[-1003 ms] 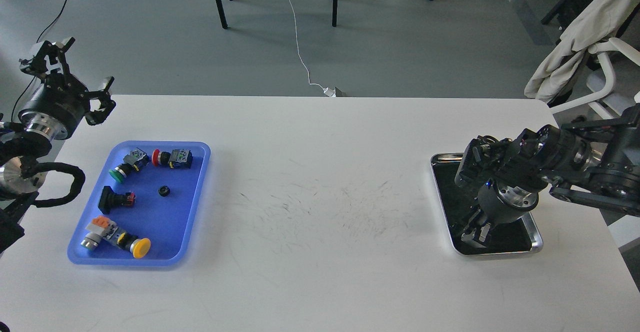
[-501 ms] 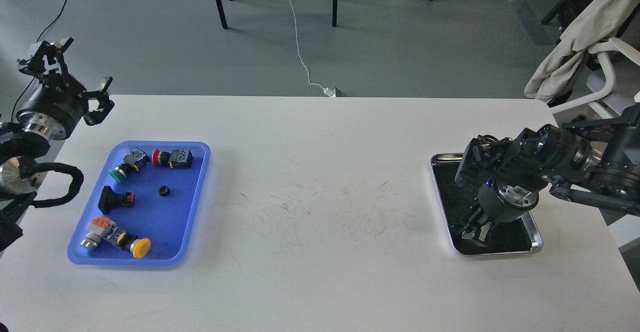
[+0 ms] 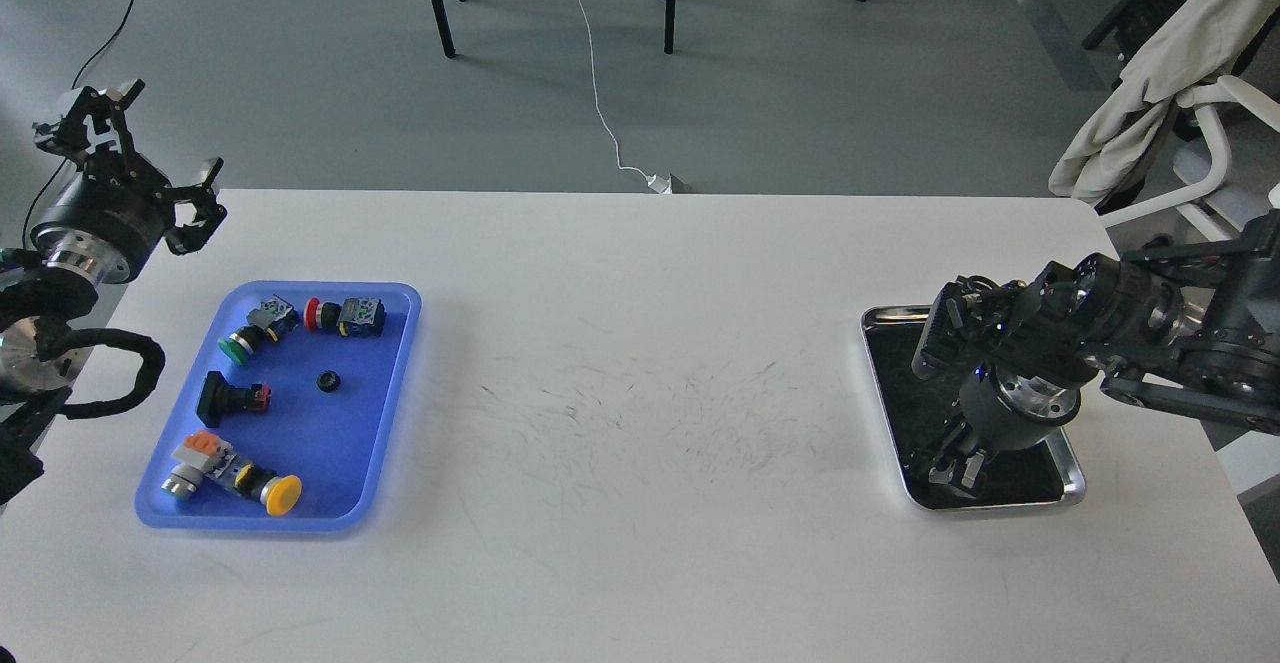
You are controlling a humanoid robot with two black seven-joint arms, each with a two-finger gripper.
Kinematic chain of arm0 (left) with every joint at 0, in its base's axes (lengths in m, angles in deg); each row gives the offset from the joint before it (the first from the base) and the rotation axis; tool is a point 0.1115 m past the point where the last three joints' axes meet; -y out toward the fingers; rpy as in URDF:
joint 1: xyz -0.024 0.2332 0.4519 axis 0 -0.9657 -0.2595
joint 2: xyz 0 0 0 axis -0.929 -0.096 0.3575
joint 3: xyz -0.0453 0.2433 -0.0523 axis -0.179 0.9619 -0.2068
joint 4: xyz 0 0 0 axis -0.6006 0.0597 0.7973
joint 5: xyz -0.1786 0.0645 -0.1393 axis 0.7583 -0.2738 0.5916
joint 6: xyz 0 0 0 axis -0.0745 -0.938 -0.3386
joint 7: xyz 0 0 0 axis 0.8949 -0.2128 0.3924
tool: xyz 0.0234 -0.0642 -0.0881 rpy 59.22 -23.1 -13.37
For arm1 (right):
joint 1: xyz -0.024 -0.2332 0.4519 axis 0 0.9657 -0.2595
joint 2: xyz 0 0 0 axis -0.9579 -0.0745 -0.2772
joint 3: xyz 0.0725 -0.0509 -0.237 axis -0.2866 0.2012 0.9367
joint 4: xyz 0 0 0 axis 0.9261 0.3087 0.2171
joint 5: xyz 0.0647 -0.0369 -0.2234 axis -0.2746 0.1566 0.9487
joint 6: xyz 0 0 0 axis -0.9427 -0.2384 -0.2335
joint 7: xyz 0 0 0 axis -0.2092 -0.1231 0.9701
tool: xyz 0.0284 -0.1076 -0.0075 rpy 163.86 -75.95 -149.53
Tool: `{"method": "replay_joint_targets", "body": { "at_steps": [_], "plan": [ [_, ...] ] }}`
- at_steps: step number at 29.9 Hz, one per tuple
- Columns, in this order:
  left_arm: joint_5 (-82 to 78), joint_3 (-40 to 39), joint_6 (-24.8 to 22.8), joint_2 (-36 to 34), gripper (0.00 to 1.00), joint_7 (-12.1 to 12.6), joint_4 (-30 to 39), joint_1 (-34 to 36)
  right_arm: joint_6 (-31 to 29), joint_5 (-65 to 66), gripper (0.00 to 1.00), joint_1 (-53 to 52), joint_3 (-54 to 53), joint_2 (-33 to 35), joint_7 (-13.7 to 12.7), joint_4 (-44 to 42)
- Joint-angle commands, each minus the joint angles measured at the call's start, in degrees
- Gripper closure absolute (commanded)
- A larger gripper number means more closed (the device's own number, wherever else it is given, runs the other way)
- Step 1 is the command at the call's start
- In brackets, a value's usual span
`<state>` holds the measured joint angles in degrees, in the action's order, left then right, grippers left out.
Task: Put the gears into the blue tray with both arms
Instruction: 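Close the right gripper around the black ring in the metal tray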
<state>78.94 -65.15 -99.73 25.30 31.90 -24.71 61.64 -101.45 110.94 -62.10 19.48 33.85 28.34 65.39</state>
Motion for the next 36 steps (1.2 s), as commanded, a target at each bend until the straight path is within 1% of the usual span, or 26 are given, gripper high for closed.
{"method": "replay_joint_targets", "body": {
  "at_steps": [1, 4, 5, 8, 15, 18, 21, 22, 24, 26, 30, 36],
  "plan": [
    [0.0, 0.0, -0.56, 0.0, 0.02, 0.0, -0.55, -0.01, 0.0, 0.0, 0.64, -0.06, -0.17, -0.12, -0.01, -0.1],
    [0.0, 0.0, -0.56, 0.0, 0.02, 0.0, -0.64, -0.01, 0.0, -0.09, 0.64, -0.32, -0.26, -0.29, -0.01, 0.07],
    [0.0, 0.0, -0.56, 0.0, 0.02, 0.0, -0.64, -0.01, 0.0, -0.09, 0.67, -0.33, -0.18, -0.29, -0.01, 0.07],
    [0.0, 0.0, -0.56, 0.0, 0.02, 0.0, -0.64, -0.01, 0.0, 0.0, 0.71, -0.33, -0.17, -0.73, -0.01, -0.01],
    [0.0, 0.0, -0.56, 0.0, 0.02, 0.0, -0.73, -0.01, 0.0, 0.0, 0.72, -0.33, -0.09, -0.73, -0.01, 0.16],
    [0.0, 0.0, -0.56, 0.0, 0.02, 0.0, -0.73, -0.01, 0.0, 0.09, 0.76, -0.33, -0.09, -0.73, -0.01, 0.07],
    [0.0, 0.0, -0.56, 0.09, 0.02, 0.0, -0.81, -0.01, 0.0, 0.09, 0.77, -0.33, 0.0, -0.73, -0.01, 0.16],
    [0.0, 0.0, -0.56, 0.09, 0.02, 0.0, -0.81, -0.01, 0.0, 0.09, 0.79, -0.33, -0.09, -0.73, -0.01, 0.08],
    [0.0, 0.0, -0.56, 0.09, 0.02, 0.0, -1.16, -0.01, 0.0, 0.09, 0.8, -0.33, 0.0, -0.73, -0.01, 0.07],
    [0.0, 0.0, -0.65, 0.18, 0.02, 0.0, -1.43, -0.01, 0.0, 0.17, 0.85, -0.33, -0.09, -0.73, -0.01, 0.07],
    [0.0, 0.0, -0.91, 0.09, 0.02, 0.0, -1.52, -0.01, 0.0, 0.17, 0.88, -0.59, 0.0, -0.91, -0.01, 0.07],
    [0.0, 0.0, -0.91, 0.09, 0.02, 0.0, -1.6, -0.01, 0.0, 0.35, 0.96, -0.68, 0.0, -0.91, -0.01, 0.07]
  ]
}}
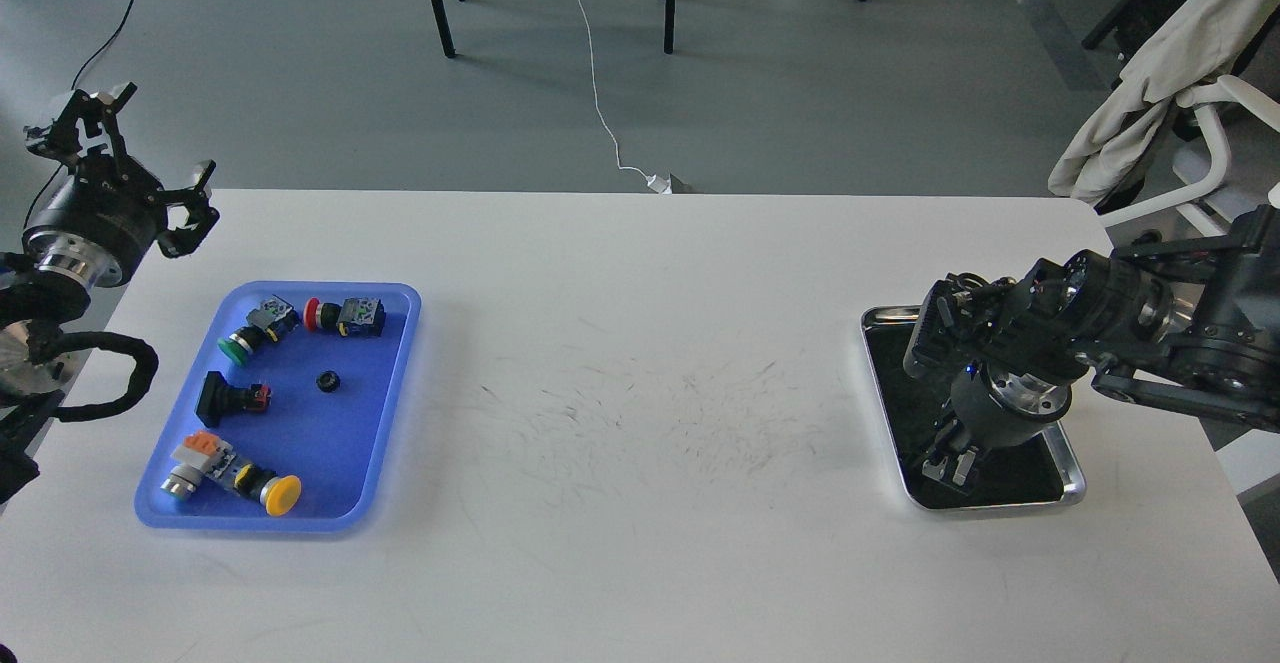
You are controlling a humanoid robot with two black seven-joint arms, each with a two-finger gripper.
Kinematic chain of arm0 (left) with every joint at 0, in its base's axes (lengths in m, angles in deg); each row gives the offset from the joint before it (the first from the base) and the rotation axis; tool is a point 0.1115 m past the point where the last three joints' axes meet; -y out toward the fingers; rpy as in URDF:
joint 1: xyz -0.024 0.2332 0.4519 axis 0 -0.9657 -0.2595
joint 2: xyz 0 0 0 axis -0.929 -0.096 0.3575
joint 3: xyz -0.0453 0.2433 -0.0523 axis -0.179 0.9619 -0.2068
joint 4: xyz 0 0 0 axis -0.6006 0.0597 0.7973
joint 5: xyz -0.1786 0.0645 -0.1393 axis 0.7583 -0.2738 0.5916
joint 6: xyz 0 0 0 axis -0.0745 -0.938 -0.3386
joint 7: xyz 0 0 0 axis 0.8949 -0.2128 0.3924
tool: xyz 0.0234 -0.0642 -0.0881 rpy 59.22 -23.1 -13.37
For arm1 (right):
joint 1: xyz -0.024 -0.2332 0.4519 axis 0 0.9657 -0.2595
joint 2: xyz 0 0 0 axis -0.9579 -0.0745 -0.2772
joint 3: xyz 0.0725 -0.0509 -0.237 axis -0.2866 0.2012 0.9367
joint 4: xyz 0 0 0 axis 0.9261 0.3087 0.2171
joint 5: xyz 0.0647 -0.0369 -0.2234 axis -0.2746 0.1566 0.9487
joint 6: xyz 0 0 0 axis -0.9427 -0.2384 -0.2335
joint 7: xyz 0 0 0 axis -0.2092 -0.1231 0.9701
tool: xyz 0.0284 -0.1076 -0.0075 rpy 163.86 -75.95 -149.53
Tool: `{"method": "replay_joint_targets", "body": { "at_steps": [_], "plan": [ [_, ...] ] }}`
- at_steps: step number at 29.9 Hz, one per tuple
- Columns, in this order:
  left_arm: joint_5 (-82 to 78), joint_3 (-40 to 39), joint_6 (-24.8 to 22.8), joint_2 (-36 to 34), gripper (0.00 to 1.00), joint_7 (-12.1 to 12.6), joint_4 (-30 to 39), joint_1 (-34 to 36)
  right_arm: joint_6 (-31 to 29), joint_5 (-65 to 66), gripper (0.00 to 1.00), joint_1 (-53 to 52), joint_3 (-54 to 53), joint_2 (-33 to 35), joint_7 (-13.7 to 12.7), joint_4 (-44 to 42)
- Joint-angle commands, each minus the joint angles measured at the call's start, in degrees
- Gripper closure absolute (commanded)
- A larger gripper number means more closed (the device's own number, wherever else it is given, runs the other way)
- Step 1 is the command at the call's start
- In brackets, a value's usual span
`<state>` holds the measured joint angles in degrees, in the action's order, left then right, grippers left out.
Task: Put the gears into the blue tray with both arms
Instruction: 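Close the right gripper around the black ring in the metal tray, then lift the black ring with the right gripper toward the table center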
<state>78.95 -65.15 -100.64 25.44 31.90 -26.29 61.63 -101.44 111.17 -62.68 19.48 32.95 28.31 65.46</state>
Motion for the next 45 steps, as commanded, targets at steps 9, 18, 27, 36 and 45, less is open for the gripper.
{"method": "replay_joint_targets", "body": {
  "at_steps": [9, 18, 27, 36, 45],
  "plan": [
    [-0.09, 0.09, -0.01, 0.12, 0.02, 0.0, -0.37, 0.0, 0.0, -0.05, 0.99, -2.12, -0.09, 0.0, 0.01, 0.0],
    [-0.09, 0.09, -0.01, -0.14, 0.02, 0.18, -0.37, 0.0, 0.0, -0.4, 0.99, -5.63, -1.05, 0.17, 0.01, -0.61],
    [-0.18, 0.09, -1.15, -4.09, 0.02, 0.35, -0.11, 0.09, 0.0, -0.84, 0.99, -7.13, -9.75, -0.18, 0.01, -3.34],
    [-0.18, 0.18, -3.05, -8.22, 0.02, 0.44, 0.24, 0.09, 0.0, -1.02, 0.99, -6.95, -12.74, -6.85, 0.01, -6.68],
    [-0.09, 0.18, -3.05, -11.56, 0.02, 0.44, 0.16, -0.09, 1.53, -5.41, 0.99, -6.25, -18.54, -13.36, 0.01, -9.05]
  ]
}}
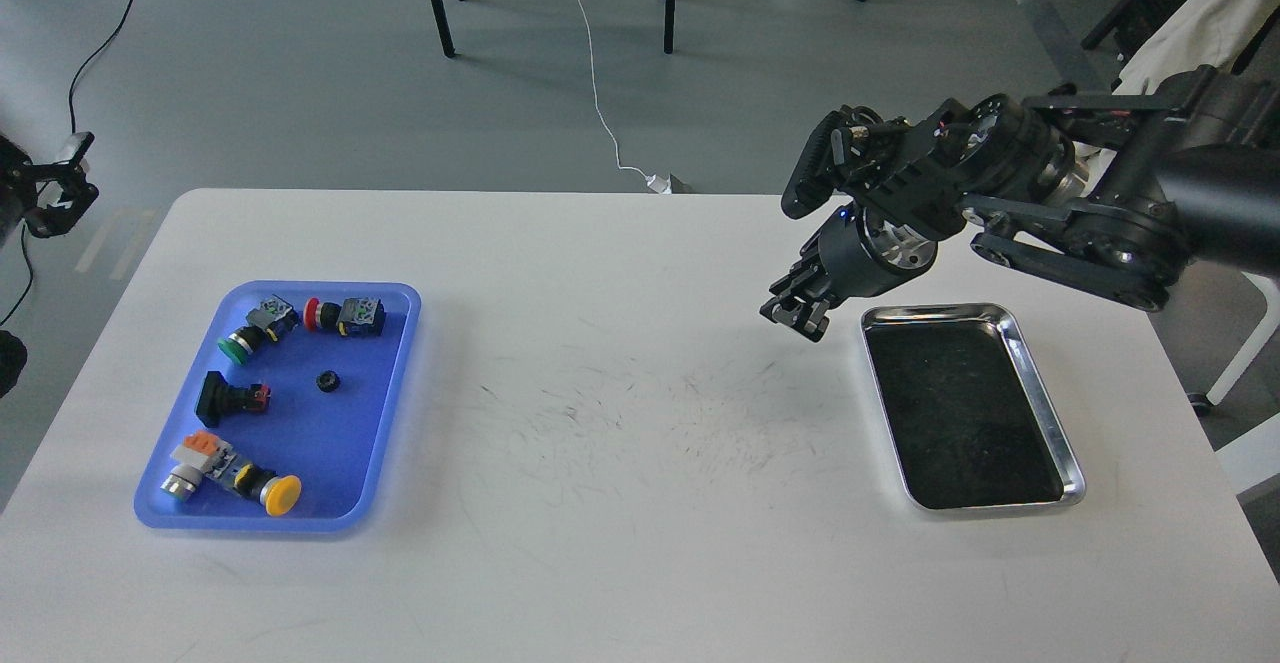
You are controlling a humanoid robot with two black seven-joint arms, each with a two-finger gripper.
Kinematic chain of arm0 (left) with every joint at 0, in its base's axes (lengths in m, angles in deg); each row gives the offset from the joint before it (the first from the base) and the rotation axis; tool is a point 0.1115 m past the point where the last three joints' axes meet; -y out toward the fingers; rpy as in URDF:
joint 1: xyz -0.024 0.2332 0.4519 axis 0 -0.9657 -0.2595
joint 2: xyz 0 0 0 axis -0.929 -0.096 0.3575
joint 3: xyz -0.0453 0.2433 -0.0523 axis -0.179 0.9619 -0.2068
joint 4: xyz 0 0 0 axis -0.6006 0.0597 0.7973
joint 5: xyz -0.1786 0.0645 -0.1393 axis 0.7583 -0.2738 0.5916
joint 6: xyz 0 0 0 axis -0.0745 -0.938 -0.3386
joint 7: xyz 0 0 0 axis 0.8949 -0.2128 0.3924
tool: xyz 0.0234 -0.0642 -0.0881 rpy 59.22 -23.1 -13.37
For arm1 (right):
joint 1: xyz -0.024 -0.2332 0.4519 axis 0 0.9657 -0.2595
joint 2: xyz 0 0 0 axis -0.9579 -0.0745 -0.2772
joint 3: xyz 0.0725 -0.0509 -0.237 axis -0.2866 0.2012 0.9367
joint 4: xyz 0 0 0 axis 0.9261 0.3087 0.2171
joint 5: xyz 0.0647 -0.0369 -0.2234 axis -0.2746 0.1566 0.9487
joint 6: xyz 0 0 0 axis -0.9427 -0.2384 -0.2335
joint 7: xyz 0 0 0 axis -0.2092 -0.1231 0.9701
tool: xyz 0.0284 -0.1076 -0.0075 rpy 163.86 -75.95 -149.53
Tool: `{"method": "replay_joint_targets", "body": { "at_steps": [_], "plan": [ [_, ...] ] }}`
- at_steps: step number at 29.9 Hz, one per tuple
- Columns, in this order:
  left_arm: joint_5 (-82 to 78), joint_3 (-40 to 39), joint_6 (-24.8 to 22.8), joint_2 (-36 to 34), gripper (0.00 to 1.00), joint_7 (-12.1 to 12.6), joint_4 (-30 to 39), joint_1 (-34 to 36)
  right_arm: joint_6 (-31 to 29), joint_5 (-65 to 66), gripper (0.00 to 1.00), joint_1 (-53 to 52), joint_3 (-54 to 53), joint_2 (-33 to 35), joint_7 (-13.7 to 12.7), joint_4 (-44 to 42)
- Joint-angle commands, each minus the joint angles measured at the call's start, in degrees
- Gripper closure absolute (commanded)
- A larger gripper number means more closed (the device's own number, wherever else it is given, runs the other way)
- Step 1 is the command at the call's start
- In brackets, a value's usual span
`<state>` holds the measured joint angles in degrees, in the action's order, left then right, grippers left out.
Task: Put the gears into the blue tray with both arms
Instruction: 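Lift the black ring with the right gripper toward the table center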
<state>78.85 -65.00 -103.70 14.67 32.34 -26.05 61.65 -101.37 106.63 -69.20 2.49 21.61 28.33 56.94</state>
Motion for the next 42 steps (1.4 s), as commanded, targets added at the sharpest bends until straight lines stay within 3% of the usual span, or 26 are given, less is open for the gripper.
{"method": "replay_joint_targets", "body": {
  "at_steps": [1, 11, 24, 42],
  "plan": [
    [0.0, 0.03, 0.01, -1.06, 0.02, 0.0, 0.01, -0.02, 2.86, -1.14, 0.99, 0.54, -2.25, -2.64, -0.01, -0.7],
    [0.0, 0.03, 0.01, -3.87, 0.02, 0.0, 0.01, -0.81, 10.17, -8.43, 0.99, 5.45, -6.04, -9.14, -0.01, -0.7],
    [0.0, -0.06, 0.01, -6.07, 0.02, -0.09, 0.01, -0.81, 12.11, -8.43, 0.99, 11.43, -5.34, -18.54, -0.01, -6.93],
    [0.88, -0.06, 0.01, -6.77, 0.02, -0.09, -0.26, -0.9, 12.55, -8.08, 0.99, 16.18, -1.38, -18.81, -0.01, -16.34]
  ]
}}
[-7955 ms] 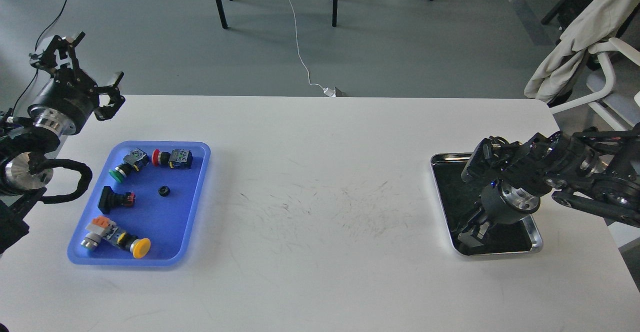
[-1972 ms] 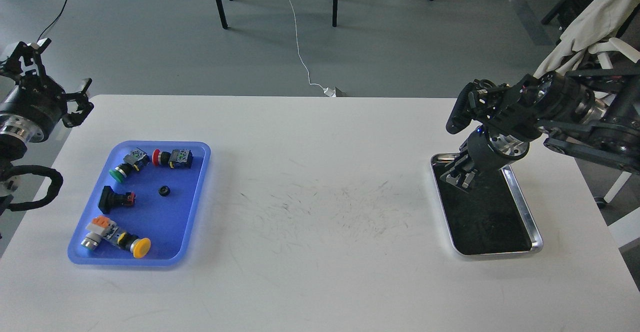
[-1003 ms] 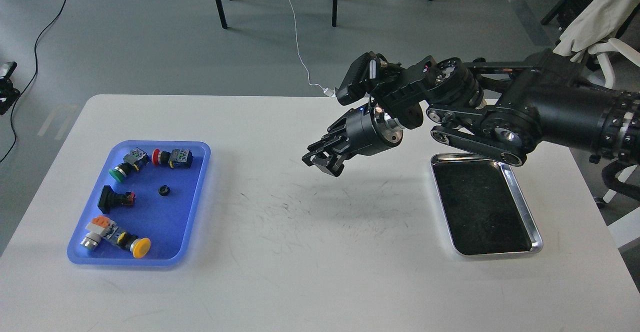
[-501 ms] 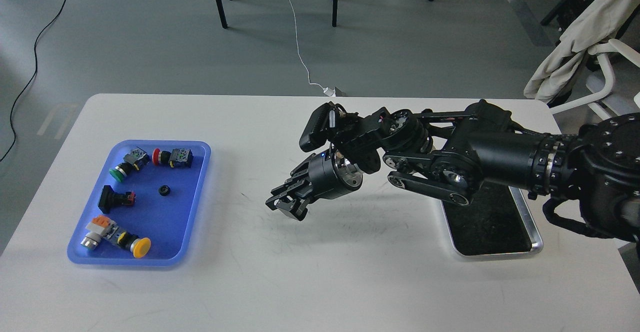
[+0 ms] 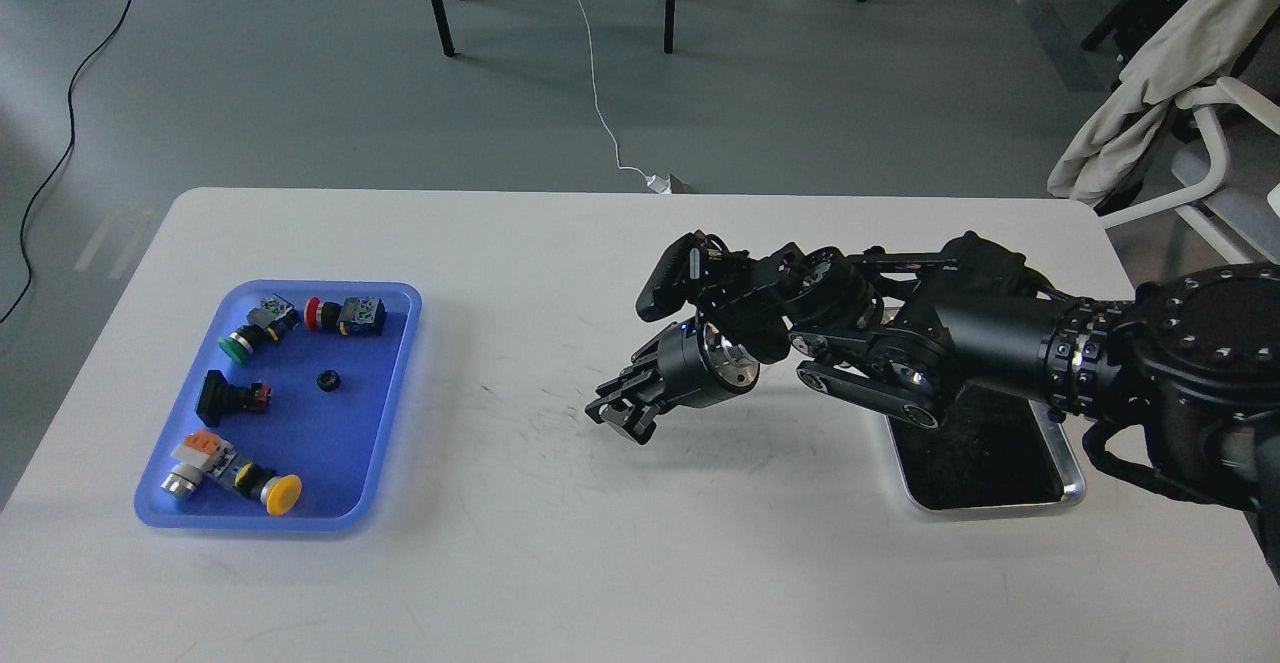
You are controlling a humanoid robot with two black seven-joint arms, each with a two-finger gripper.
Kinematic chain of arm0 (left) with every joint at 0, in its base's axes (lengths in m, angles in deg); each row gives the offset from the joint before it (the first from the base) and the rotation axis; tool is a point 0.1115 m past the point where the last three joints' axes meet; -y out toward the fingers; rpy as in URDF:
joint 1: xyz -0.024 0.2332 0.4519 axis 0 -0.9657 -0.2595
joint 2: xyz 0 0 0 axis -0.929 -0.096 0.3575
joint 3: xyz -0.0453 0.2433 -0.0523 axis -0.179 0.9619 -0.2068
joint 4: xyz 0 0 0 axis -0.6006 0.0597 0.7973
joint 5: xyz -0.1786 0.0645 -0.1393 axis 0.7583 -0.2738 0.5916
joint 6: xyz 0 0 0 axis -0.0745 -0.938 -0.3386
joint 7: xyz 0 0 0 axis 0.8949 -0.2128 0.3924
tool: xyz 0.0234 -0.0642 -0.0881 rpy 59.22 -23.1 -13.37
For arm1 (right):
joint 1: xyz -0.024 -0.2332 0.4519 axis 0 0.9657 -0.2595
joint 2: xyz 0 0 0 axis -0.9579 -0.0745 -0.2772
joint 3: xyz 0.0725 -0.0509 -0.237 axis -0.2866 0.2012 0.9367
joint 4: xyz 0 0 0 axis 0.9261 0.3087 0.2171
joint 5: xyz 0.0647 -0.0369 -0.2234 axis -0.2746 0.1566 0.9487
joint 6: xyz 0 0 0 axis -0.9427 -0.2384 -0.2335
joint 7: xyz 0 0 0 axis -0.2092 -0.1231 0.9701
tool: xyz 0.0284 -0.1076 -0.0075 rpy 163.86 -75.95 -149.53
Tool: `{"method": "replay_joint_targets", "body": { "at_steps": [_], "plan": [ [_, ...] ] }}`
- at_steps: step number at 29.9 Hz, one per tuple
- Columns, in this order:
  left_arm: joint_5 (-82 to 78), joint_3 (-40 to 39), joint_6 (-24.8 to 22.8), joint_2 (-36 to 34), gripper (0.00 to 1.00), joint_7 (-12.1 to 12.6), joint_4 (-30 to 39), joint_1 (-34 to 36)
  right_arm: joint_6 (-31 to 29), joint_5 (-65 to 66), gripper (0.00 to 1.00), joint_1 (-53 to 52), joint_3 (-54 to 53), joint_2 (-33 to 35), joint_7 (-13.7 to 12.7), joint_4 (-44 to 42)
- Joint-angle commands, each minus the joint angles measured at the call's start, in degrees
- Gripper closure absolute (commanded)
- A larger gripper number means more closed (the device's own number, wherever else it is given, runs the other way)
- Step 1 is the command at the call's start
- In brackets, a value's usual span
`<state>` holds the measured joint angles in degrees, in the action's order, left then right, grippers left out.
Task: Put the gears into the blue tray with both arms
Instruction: 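Lift the black ring with the right gripper toward the table center, then lower the right gripper and release the black ring on the table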
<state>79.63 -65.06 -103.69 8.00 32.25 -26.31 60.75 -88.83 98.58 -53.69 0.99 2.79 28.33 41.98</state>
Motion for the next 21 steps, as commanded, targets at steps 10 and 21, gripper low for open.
{"method": "replay_joint_targets", "body": {
  "at_steps": [10, 21],
  "plan": [
    [0.19, 0.0, 0.0, -0.62, 0.02, 0.0, 0.0, -0.09, 5.02, -0.64, 0.99, 2.69, -1.46, 0.01, 0.0, -1.74],
    [0.54, 0.0, 0.0, -0.71, 0.02, 0.0, 0.0, -0.27, 12.92, -0.38, 0.99, 6.82, -7.09, 0.01, 0.0, -2.88]
  ]
}}
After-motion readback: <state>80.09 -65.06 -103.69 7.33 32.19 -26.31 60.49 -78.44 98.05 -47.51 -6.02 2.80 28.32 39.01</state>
